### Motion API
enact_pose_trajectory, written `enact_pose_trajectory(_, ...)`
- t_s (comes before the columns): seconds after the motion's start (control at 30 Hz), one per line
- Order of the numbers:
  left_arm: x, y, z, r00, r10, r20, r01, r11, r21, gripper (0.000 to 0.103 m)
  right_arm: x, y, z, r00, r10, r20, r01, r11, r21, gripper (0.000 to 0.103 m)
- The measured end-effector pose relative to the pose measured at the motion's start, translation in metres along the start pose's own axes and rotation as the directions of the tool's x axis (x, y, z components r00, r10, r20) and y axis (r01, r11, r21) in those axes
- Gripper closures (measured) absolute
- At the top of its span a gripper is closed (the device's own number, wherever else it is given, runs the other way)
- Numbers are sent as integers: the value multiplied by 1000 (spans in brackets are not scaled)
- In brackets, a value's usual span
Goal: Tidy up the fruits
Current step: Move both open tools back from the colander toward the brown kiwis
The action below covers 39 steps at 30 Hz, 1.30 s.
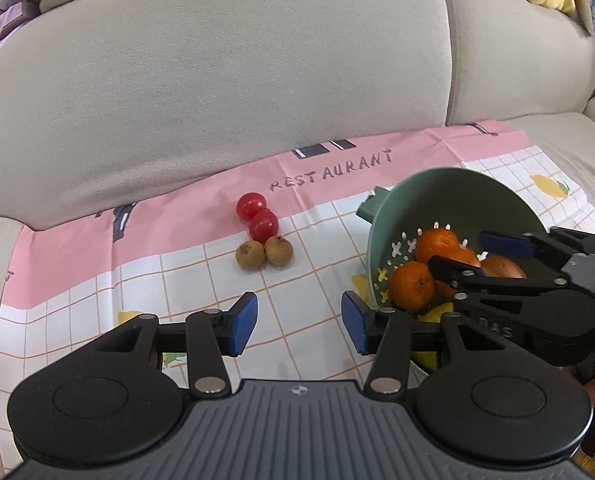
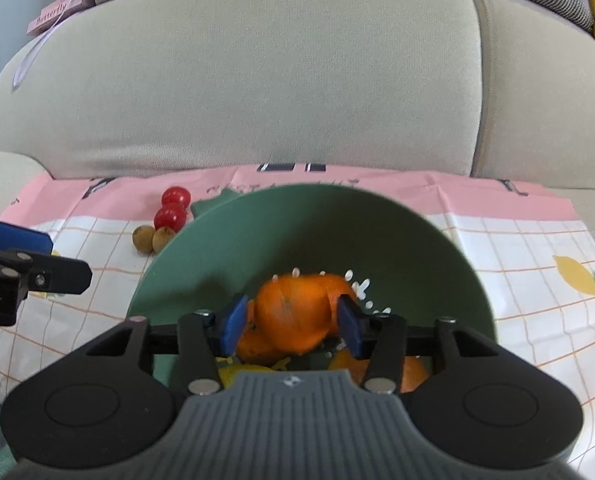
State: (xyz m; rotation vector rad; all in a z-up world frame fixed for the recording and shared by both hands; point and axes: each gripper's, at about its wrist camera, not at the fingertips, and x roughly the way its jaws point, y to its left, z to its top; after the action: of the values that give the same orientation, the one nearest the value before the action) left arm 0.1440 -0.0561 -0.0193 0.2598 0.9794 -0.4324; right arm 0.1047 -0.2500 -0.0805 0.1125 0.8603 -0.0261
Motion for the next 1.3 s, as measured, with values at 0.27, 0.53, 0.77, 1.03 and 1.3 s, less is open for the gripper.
enact_pose_trajectory(0.27, -20, 8, 1, 998, -8, 57, 9, 1000, -21, 44, -28, 6, 9, 998, -20, 59, 20, 1000, 8, 36)
enact_pose_trajectory(0.53, -38, 20, -6, 996, 20, 91, -17, 999, -34, 43, -51, 28, 18, 996, 18, 86, -17, 1000, -13, 29)
enact_pose_trajectory(0.77, -61, 35, -5, 986, 89, 144, -87, 996, -22, 43, -61, 54, 19, 996, 41, 78, -36, 997, -61, 29)
enact_pose_trajectory(1.03, -79, 50, 11, 980, 119, 159, -126, 991, 39, 43, -65, 77, 26, 995, 64, 82, -54, 992, -117, 28)
enact_pose_trajectory(1.3, -86, 61, 28, 983, 108, 149, -134, 976, 174, 43, -62, 91, 48, 990, 98, 102, -79, 982, -171, 28)
